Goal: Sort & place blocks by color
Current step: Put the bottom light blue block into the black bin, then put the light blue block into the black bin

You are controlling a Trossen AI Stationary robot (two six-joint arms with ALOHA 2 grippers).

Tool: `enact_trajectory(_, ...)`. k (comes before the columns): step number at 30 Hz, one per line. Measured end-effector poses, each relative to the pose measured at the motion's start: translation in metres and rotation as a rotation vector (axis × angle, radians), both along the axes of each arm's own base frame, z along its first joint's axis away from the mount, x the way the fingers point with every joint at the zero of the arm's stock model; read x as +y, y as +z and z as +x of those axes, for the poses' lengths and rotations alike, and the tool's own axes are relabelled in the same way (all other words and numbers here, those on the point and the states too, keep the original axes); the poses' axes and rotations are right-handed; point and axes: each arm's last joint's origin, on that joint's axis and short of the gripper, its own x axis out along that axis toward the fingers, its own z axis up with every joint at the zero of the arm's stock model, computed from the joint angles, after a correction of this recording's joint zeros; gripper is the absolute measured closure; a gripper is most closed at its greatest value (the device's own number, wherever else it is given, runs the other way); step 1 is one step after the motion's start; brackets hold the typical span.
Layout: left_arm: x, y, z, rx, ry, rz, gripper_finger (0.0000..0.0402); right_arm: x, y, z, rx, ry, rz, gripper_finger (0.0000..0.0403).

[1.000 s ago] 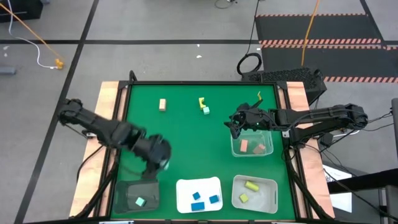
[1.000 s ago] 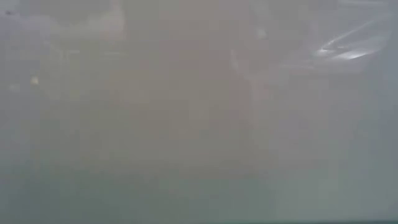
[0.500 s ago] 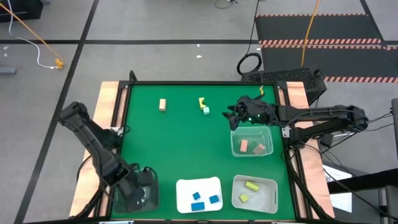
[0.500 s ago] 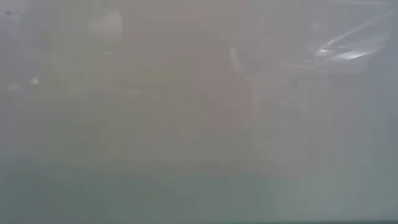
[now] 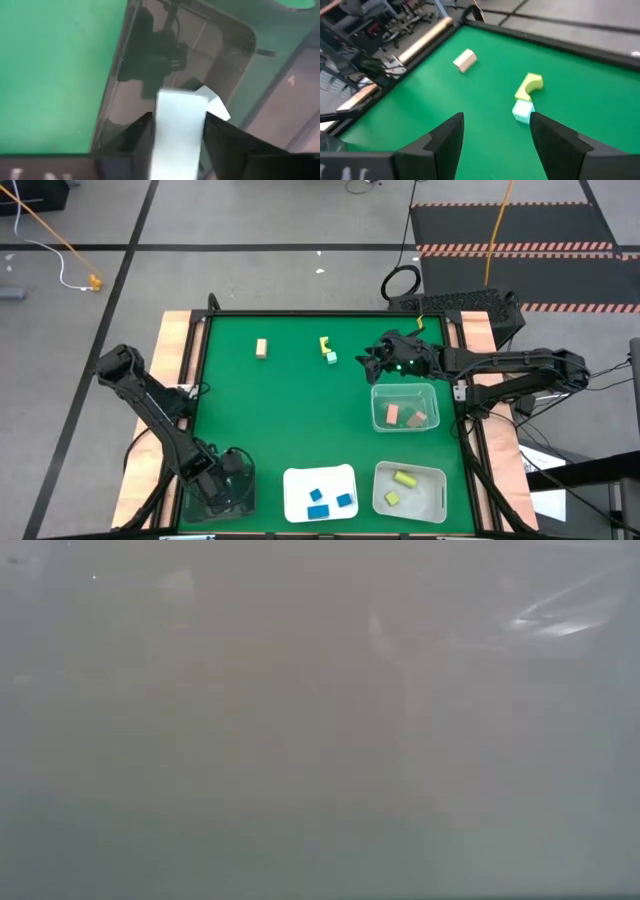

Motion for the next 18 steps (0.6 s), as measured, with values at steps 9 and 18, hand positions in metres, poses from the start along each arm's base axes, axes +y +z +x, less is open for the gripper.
enact_trajectory(9,-0.003,0.007,0.003,-0.022,-0.019,-0.02,0.0094,-0.004,-0.022,0.024,0.003,-0.016,0.037,0.0183)
enact_trajectory(18,0.001,0.032,0.012,-0.025,-0.048,0.005,0.0081,-0.009,-0.037,0.054,-0.118,-0.007,-0.01,0.0183)
